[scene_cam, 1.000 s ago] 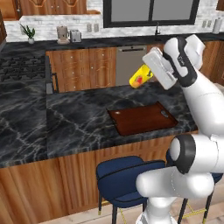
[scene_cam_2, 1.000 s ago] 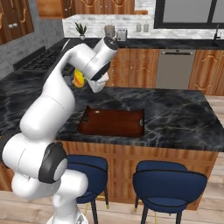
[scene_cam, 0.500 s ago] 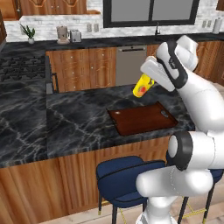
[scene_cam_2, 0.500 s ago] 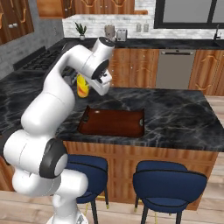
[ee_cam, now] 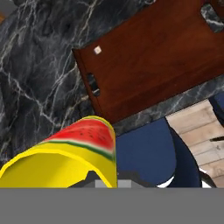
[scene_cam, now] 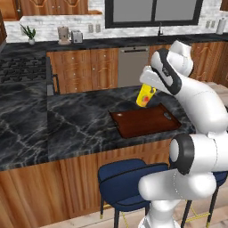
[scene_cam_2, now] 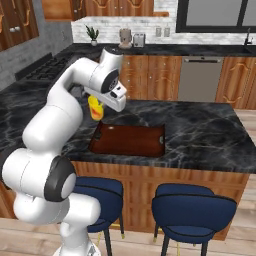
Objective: There is a tray on the dining counter. Grab the cup, mug, and pitcher and place them on the tray. The pitcher may be placed next to the tray if it cannot fit the tray.
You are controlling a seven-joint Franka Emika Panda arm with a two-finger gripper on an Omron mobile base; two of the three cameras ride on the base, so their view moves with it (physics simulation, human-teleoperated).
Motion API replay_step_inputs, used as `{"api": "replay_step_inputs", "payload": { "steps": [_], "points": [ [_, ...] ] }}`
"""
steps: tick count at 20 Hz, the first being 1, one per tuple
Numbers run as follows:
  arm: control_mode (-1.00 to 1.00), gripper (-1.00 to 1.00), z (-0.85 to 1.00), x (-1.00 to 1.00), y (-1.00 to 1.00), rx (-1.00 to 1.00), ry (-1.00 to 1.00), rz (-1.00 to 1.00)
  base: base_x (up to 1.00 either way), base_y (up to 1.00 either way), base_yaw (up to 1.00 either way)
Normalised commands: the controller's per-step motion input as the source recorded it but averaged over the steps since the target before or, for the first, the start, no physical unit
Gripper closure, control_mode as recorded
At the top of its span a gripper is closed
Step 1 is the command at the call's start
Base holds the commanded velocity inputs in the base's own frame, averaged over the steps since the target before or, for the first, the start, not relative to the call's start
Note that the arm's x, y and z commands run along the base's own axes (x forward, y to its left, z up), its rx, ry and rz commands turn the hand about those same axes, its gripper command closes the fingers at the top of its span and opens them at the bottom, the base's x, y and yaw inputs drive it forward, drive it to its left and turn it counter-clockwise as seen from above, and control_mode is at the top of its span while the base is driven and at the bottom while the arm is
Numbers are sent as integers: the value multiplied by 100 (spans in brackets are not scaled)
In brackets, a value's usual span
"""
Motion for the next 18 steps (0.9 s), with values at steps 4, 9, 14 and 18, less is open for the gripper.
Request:
{"api": "replay_step_inputs", "payload": {
  "steps": [4,9,14,18],
  "points": [
    [-100,100,-29,6,0,-13,5,8,0,0,0],
    [-100,100,-22,17,4,-12,10,6,0,0,0],
    [-100,100,-28,19,4,-9,10,5,0,0,0],
    [-100,100,-31,33,13,-4,10,2,0,0,0]
  ]
}}
